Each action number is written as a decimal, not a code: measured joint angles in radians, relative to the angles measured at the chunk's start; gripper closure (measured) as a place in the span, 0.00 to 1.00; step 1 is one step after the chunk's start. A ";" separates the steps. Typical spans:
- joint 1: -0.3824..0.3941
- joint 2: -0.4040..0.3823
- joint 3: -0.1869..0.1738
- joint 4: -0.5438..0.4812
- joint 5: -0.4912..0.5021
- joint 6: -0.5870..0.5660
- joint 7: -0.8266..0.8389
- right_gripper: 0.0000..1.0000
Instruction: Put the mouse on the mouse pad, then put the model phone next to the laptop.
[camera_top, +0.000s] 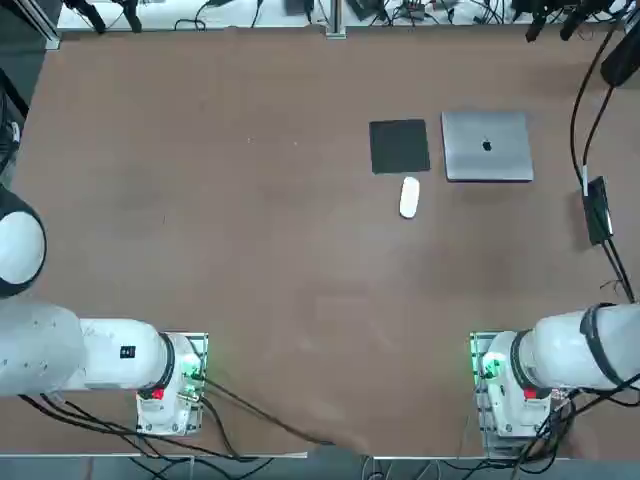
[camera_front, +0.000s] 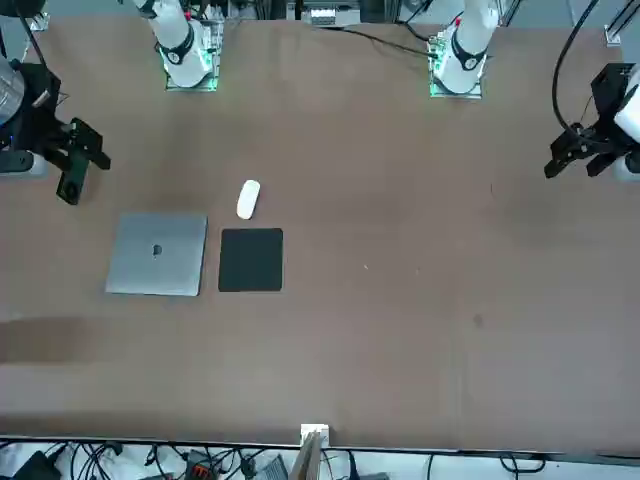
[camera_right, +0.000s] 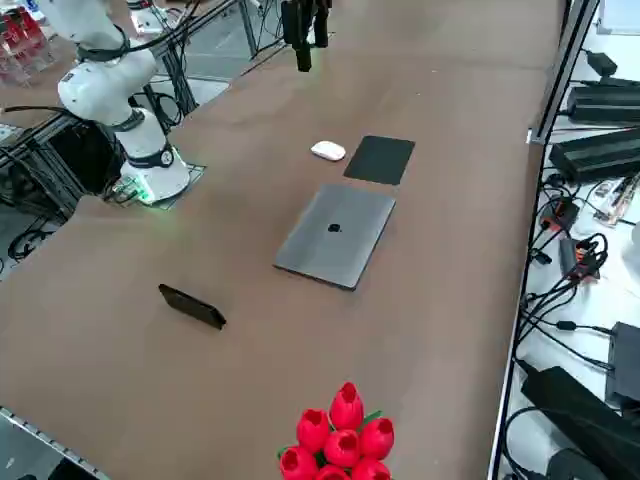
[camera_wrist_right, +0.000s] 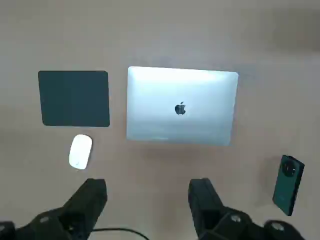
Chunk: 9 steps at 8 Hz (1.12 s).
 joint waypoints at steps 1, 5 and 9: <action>0.000 0.000 0.000 0.000 0.000 0.000 0.000 0.00; 0.000 0.001 0.000 0.000 0.000 -0.002 0.000 0.00; 0.001 0.033 0.004 -0.006 0.002 -0.163 -0.003 0.00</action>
